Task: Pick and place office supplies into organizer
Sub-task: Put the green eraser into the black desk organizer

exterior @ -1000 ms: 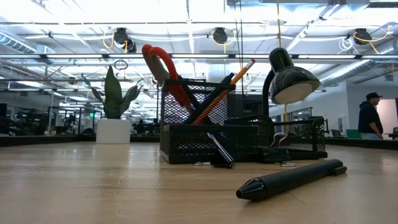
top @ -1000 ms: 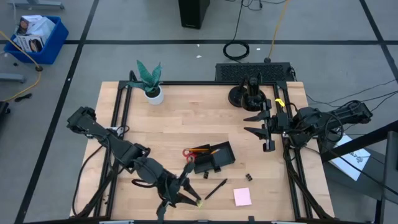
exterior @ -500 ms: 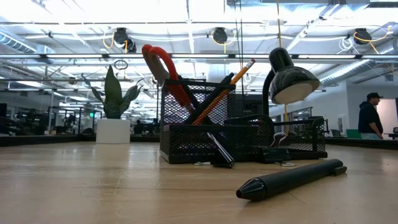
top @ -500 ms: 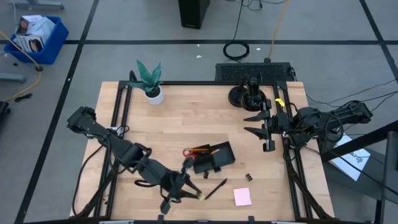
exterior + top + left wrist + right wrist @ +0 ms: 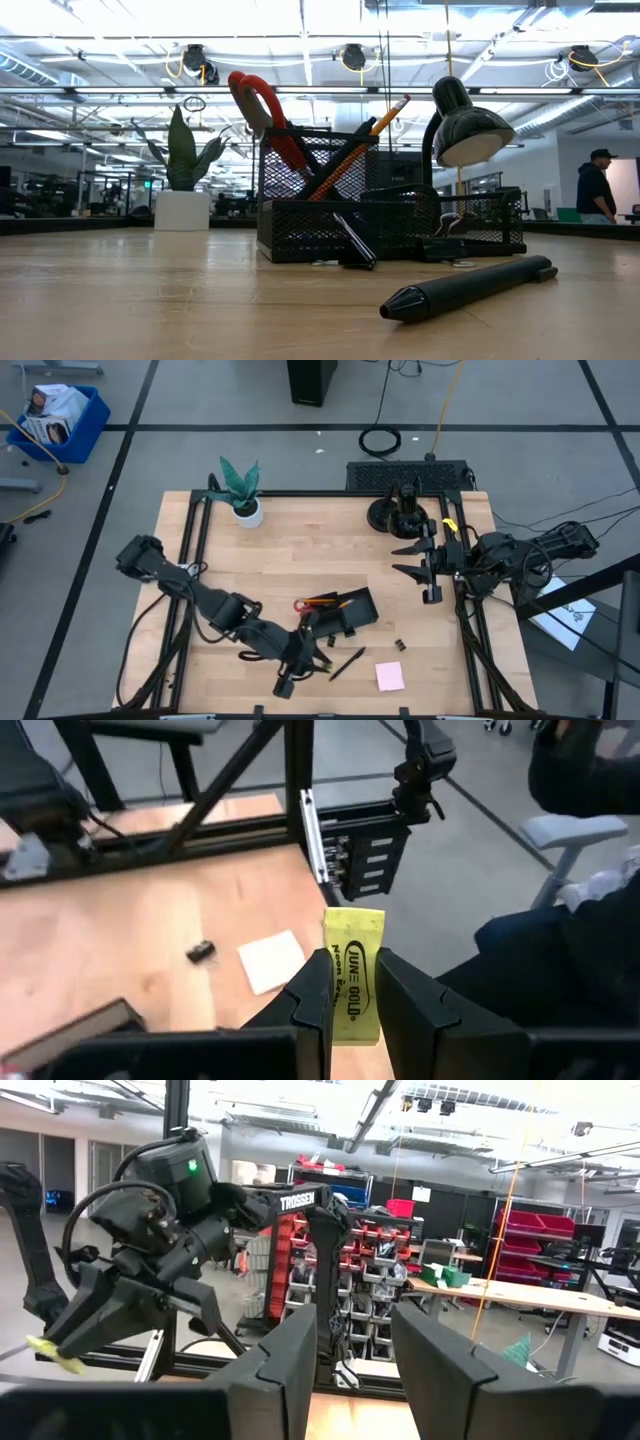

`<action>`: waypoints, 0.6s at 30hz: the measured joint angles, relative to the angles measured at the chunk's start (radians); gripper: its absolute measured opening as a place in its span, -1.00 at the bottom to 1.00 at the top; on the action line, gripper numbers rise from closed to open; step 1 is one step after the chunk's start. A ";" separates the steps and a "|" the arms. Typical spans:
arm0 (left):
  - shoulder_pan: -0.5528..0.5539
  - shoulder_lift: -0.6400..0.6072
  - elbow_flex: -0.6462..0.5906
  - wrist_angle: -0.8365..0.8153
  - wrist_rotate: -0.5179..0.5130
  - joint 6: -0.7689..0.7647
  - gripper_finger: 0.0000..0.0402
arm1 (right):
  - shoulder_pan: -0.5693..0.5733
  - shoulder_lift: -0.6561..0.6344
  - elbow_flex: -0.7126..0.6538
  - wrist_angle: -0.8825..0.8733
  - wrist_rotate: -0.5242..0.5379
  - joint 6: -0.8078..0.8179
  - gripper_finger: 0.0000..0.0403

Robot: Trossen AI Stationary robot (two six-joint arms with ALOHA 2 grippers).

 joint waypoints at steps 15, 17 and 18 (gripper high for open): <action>-0.005 0.092 0.000 -0.029 -0.080 -0.274 -0.69 | 0.000 0.000 0.000 0.000 0.002 -0.011 -0.39; -0.005 0.105 0.000 -0.043 -0.096 -0.311 -0.69 | 0.000 0.000 0.000 0.000 0.002 -0.011 -0.39; -0.005 0.114 0.000 -0.049 -0.107 -0.330 -0.69 | 0.000 0.000 0.000 0.000 0.002 -0.011 -0.39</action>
